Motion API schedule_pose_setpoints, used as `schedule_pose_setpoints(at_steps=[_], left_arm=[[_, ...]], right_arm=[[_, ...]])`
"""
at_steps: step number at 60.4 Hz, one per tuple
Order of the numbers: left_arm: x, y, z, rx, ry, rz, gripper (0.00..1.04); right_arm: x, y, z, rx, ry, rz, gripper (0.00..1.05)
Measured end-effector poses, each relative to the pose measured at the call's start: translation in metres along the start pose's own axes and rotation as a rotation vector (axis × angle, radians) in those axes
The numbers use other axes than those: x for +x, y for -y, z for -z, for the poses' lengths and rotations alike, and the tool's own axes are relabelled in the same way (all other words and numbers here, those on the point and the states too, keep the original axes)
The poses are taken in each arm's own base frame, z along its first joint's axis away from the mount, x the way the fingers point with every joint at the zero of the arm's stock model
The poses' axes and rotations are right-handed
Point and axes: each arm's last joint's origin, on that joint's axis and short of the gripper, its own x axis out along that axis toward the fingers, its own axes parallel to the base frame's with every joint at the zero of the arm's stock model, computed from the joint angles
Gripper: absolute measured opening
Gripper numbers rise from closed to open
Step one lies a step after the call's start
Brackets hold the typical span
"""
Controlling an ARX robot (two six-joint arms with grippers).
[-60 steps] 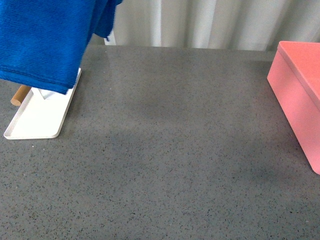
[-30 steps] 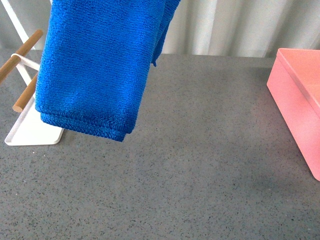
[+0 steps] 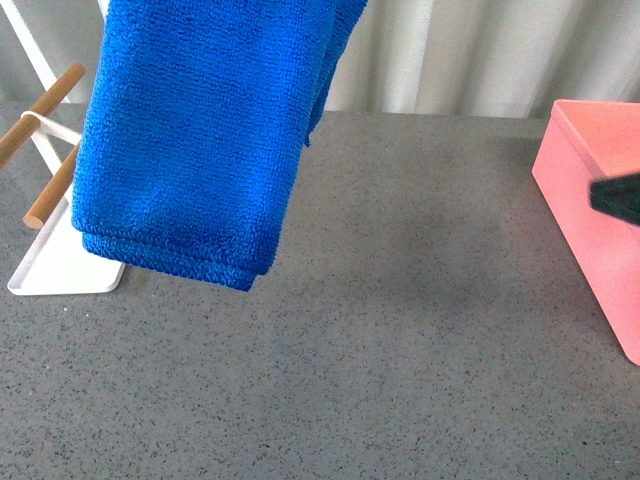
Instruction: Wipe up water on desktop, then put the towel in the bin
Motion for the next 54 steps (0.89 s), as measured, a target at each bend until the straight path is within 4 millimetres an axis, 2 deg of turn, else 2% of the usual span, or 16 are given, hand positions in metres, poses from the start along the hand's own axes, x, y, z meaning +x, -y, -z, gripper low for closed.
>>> schedule_pose_setpoints(at_steps=[19,35,54], left_arm=[[0.000,0.000,0.000,0.000,0.000,-0.001,0.05],[0.000,0.000,0.000,0.000,0.000,-0.001,0.05],[0.000,0.000,0.000,0.000,0.000,-0.001,0.05]], right_arm=[[0.067,0.007,-0.024,-0.048,0.075,-0.200,0.98],[0.094,-0.008,-0.045,-0.060,0.142,-0.373,0.98],[0.131,-0.011,-0.059,-0.029,0.129,-0.401,0.98]])
